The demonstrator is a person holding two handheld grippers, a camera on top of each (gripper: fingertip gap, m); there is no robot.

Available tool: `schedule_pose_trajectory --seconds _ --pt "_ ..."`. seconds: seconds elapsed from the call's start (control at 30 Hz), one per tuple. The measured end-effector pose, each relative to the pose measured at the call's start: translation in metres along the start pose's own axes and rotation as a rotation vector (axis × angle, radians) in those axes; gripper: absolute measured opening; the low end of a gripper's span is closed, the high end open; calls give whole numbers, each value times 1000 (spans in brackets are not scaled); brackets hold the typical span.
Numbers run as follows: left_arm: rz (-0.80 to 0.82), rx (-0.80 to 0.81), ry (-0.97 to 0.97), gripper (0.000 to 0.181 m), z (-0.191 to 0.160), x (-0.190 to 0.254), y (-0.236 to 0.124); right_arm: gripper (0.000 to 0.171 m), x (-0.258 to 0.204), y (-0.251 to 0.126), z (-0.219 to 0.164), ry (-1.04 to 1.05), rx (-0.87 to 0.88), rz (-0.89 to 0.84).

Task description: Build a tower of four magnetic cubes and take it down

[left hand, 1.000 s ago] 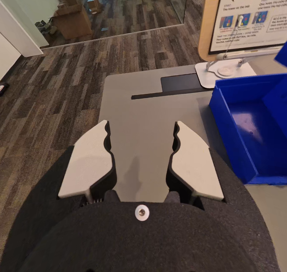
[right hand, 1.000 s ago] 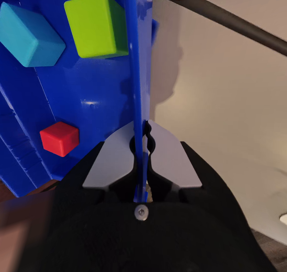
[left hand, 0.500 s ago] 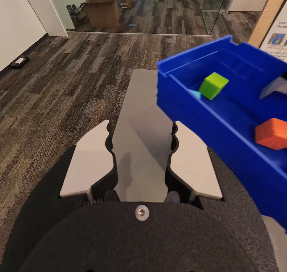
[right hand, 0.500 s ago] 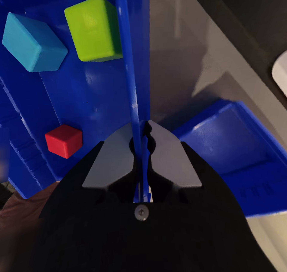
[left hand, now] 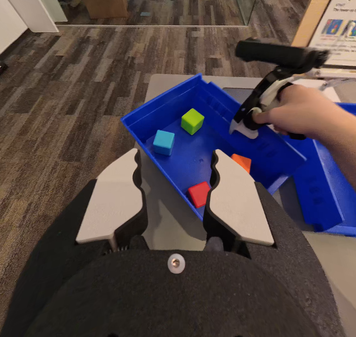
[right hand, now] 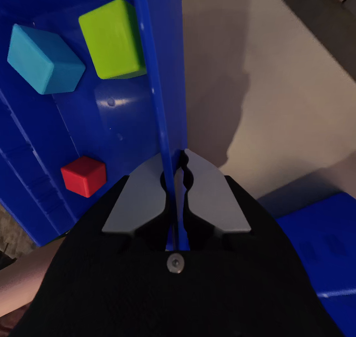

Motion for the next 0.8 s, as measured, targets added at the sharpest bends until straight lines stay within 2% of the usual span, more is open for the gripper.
schedule_pose_trajectory --seconds 0.1,0.2,0.33,0.37,0.43,0.5,0.57,0.63,0.7,0.8 --pt "-46 -7 -15 70 -2 1 6 12 4 17 -8 46 -13 21" --pt "-20 -29 -31 73 -4 -4 11 10 6 26 -12 65 -4 19" --pt "-36 -28 -45 73 -6 -8 12 15 6 18 -11 25 54 33" --pt "-36 -27 -48 74 -7 -9 11 15 5 7 -8 -13 98 27" --pt "-29 -24 -58 74 -7 -12 10 27 3 -26 -4 -145 247 -39" --pt "-28 -19 -69 74 -7 -15 8 33 1 -77 -11 -312 460 -184" --pt "-32 -18 -75 74 -8 -17 7 46 8 -131 -37 -451 641 -337" --pt "-32 -17 -85 74 -9 -18 6 52 34 -173 -75 -500 703 -475" --pt "-33 -18 -97 74 -9 -19 6 65 82 -201 -113 -357 638 -588" --pt "-36 -15 -117 73 -7 -15 7 75 155 -215 -169 -52 472 -622"
Point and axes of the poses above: each gripper's, where its closed fingertips meet, y out along the fingers, z out of its top, x = y × z across the jaws, the point moved 9 cm from there along -y, back along the fingers, and after that the axes turned 13 degrees about x, right-handed, at the moved point
